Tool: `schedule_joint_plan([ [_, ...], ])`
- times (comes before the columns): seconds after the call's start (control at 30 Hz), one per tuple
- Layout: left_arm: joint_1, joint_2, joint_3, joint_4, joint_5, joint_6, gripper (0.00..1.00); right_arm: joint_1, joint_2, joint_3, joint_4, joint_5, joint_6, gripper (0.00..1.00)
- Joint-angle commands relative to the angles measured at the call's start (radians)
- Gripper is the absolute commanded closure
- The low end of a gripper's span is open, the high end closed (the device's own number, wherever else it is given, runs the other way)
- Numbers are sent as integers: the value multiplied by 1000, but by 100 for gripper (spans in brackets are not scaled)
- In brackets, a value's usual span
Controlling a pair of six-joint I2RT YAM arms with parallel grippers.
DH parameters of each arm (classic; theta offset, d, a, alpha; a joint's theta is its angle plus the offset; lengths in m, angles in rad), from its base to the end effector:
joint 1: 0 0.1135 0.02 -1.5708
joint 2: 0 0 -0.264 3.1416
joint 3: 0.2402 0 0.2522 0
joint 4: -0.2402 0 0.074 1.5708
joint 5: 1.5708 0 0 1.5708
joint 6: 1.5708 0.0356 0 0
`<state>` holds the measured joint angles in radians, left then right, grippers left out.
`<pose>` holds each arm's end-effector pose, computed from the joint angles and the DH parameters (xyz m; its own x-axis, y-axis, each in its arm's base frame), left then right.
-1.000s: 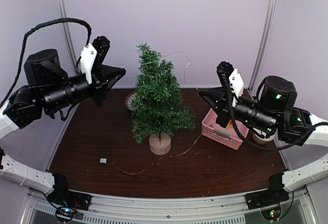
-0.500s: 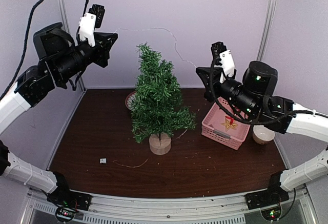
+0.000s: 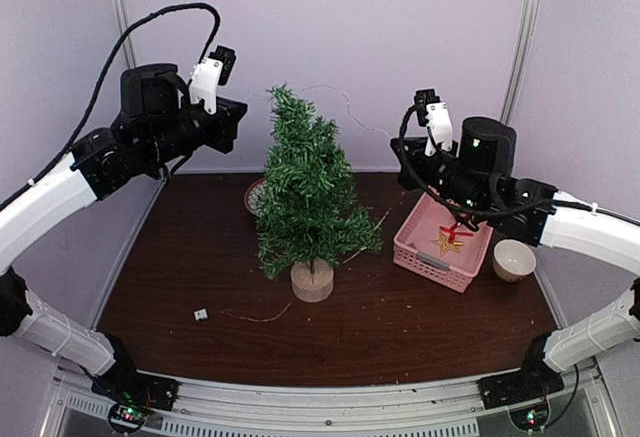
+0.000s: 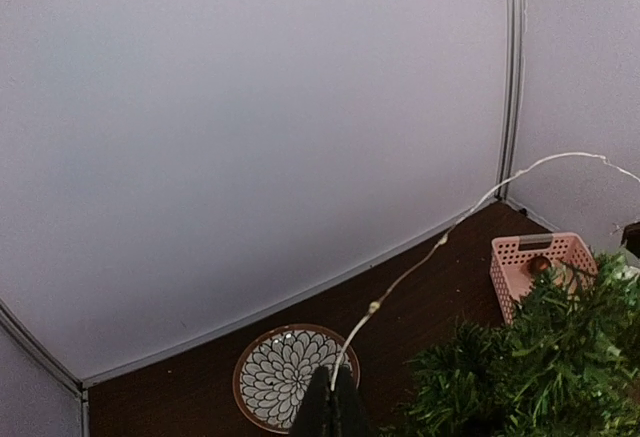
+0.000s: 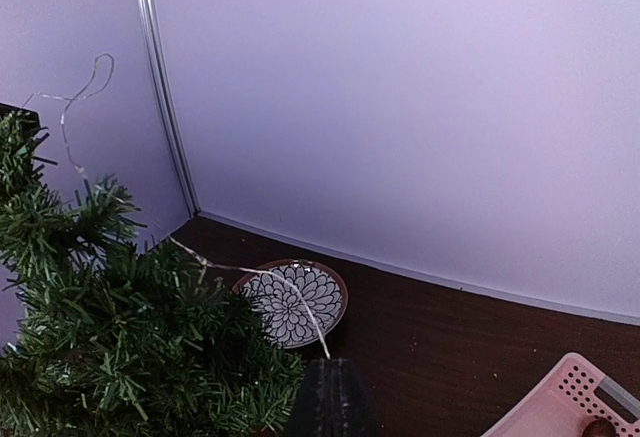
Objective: Decorate the small christmas tree
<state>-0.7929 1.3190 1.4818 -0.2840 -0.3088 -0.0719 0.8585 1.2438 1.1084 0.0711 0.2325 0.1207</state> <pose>0.2136 -0.2014 0.4550 -0.1182 0.0224 -0.9927 0.4597 0.8874 -0.0347 0.1986 0.2175 0.3829 -0.1123 0.0493 -0.9925 -0.5769 0.8100 0.1055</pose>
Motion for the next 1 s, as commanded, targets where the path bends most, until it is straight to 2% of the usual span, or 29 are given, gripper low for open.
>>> schedule_joint_plan([
  [0.0,5,-66,-82,-25,23,-76,100,-12,-1,-6,-54,-35,51,100],
  [0.4,-9,-198,-213,-109,181,-116,100,-13,-9,-43,-145,-155,86,100],
  [0.8,-165,-189,-209,-104,254,-2,100,-13,-55,-50,-200,-264,88,100],
  [0.97,-181,-151,-187,-104,289,7,100,-12,-46,-28,-215,-312,92,100],
])
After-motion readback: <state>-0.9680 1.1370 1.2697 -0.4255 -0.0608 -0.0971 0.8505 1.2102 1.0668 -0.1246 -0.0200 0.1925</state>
